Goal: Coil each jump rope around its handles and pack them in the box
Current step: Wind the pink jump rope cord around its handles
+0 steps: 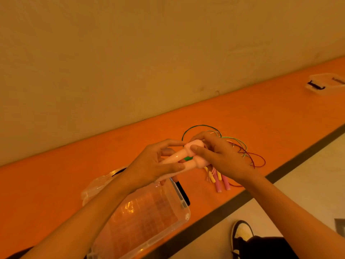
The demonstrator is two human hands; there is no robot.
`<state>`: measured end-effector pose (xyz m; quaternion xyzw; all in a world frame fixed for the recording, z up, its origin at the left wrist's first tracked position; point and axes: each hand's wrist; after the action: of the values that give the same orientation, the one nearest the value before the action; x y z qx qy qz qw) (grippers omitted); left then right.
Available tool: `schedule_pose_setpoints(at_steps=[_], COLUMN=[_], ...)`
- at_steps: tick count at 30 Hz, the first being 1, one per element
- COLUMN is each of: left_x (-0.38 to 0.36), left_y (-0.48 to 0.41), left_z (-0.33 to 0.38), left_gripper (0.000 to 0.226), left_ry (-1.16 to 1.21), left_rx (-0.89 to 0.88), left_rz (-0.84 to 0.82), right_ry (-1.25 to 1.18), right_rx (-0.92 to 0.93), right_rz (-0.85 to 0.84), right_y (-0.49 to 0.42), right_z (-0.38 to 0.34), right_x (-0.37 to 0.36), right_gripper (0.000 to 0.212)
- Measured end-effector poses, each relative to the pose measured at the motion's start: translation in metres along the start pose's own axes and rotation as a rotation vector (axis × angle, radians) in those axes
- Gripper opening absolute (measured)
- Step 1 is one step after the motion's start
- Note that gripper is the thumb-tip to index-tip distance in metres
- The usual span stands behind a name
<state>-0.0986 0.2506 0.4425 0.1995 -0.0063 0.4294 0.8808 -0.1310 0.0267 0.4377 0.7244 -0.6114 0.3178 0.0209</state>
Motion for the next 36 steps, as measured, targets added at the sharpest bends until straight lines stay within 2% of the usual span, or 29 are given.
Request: schedule_pose_setpoints(at_steps=[4, 6, 9, 11, 17, 20, 24, 28, 36], left_x=[-0.003, -0.005, -0.012, -0.018, -0.024, -0.026, -0.026, -0.024, -0.002], left_y=[0.003, -0.004, -0.016, -0.022, -0.031, -0.033, -0.031, -0.028, -0.025], left_z=[0.008, 0.007, 0.005, 0.004, -0.001, -0.004, -0.008, -0.01, -0.01], left_gripper=[0.057, 0.059, 0.055, 0.05, 0.038, 0.044, 0.057, 0.051, 0.049], left_ry=[-0.099, -0.26, -0.586, -0.699, -0.741, -0.735, -0.842, -0.952, -0.968], left_rx=[-0.06, -0.101, -0.185, -0.21, -0.188, -0.168, -0.123, -0.108, -0.101], left_rz=[0.097, 0.193, 0.357, 0.411, 0.346, 0.323, 0.341, 0.316, 0.287], right_ry=[-0.055, -0.045, -0.019, -0.009, 0.009, 0.02, 0.049, 0.08, 0.115], right_rx=[-0.021, -0.025, -0.031, -0.041, -0.016, 0.001, 0.015, 0.036, 0.033], right_rz=[0.079, 0.12, 0.154, 0.167, 0.159, 0.131, 0.122, 0.052, -0.085], right_y=[-0.001, -0.002, -0.002, -0.002, -0.006, -0.006, -0.005, -0.003, -0.007], right_z=[-0.004, -0.003, 0.002, 0.004, 0.004, 0.008, 0.016, 0.02, 0.025], right_x=[-0.005, -0.006, -0.006, -0.005, -0.001, 0.0, -0.005, -0.006, 0.031], right_gripper=[0.028, 0.025, 0.031, 0.032, 0.04, 0.033, 0.02, 0.026, 0.033])
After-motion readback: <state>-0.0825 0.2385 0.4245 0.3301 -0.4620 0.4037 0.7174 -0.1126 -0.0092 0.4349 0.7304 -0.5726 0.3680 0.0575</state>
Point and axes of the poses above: each hand's wrist, its own y-axis away from the middle knuckle, its own x-axis out of the back of the hand, z = x × y, and after that the axes turned 15 degrees about x, right-handed
